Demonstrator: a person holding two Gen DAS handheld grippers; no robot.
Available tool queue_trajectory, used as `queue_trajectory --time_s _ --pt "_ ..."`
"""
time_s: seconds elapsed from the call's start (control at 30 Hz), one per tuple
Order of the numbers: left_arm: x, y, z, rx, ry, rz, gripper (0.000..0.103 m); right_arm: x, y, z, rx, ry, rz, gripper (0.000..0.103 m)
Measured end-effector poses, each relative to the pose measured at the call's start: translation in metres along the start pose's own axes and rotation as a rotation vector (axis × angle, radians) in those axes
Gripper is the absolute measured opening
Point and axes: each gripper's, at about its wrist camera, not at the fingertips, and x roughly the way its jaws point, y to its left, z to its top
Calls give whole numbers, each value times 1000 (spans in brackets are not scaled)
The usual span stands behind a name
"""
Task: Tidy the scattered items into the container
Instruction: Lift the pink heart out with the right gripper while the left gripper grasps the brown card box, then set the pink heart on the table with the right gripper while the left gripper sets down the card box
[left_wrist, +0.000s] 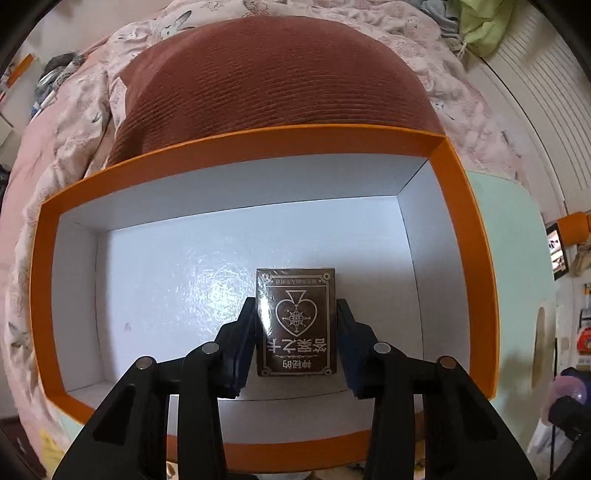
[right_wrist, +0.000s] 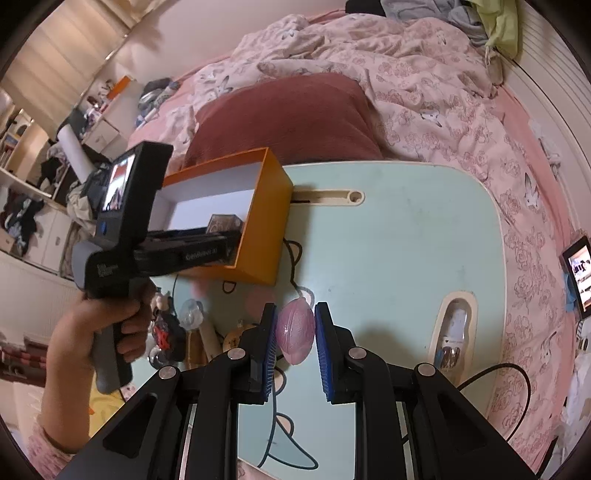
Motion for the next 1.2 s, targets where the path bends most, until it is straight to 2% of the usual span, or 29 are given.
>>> queue_trajectory --time_s 0.13,0.27,0.4,0.57,0.7,0.87,1.0,1.1,1.2 --pt "-13 7 1 13 -63 -52 41 9 6 -9 -19 17 6 19" --pt "-59 13 -5 18 -187 -147 41 22 17 -18 -43 43 21 19" --pt "-111 22 -40 79 -259 -246 41 35 32 -28 -75 72 32 19" --pt "-126 43 -107 145 -235 -314 42 42 46 -40 -99 92 43 19" --pt "-116 68 -152 132 -198 -359 42 44 53 -53 -122 102 43 19" --pt "-100 75 -191 163 -158 -348 42 52 60 -71 -147 130 22 19" --pt "-81 57 -201 214 -120 -343 42 60 62 -77 -152 147 -10 19" --pt "-74 44 -203 265 -126 -303 42 62 60 -78 -143 147 -46 20" --pt "-73 38 -202 288 -141 -238 42 54 58 -80 -146 132 -39 22"
